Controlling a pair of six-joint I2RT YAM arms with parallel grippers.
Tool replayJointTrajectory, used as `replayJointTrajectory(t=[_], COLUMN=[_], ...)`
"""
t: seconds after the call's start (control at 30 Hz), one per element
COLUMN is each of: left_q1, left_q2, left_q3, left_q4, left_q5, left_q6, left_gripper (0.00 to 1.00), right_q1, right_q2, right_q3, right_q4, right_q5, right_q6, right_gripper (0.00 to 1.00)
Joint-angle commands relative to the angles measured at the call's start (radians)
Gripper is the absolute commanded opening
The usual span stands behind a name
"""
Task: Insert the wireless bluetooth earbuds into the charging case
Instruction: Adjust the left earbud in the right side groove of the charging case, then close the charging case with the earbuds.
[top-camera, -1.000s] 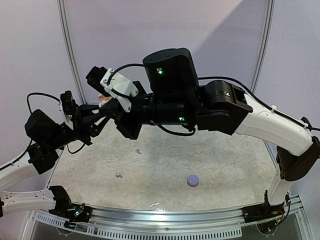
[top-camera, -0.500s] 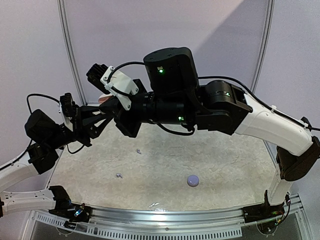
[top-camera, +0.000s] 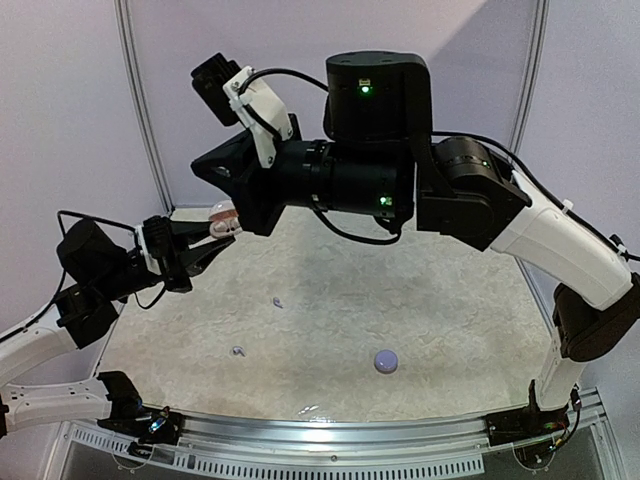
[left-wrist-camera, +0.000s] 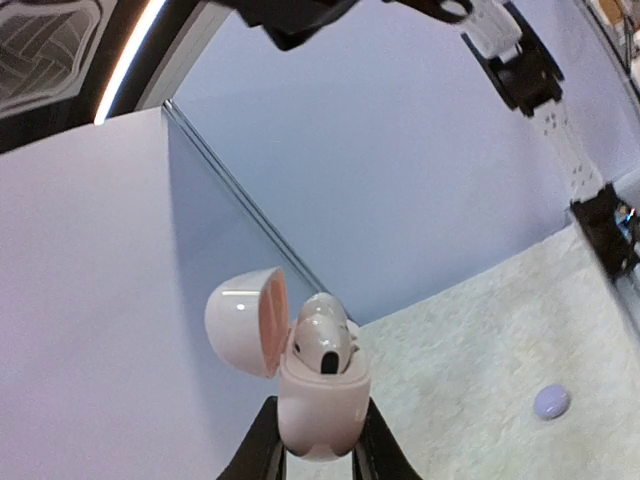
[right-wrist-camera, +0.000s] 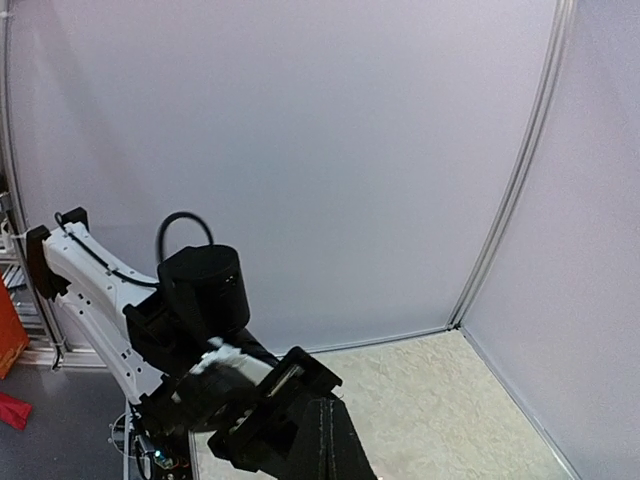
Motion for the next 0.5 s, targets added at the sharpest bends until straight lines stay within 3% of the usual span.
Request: replayJointTrajectory(t=[0.0, 0.23, 0.47], left_q1=[0.016, 0.017, 0.017], left_q2=[0.005, 0.023, 0.021], left_q3=[-0.015, 0.006, 0.015], left_q4=[-0.053, -0.070, -0.092], left_q5=[0.007, 0.050, 0.022], left_q6=[0.489, 0.831, 0.861], left_gripper=[0.00, 0.00, 0.00], right_q1=[-0.040, -0.042, -0.040], right_q2=[-0.006, 0.100, 0.095], right_q3=[-0.010, 0.042, 0.004], right_q4=[-0.056, -0.192, -0.301], right_q5=[0.088, 0.023, -0.043], right_q6=[0.102, 0.127, 0.173], right_gripper=[0.00, 0.00, 0.00])
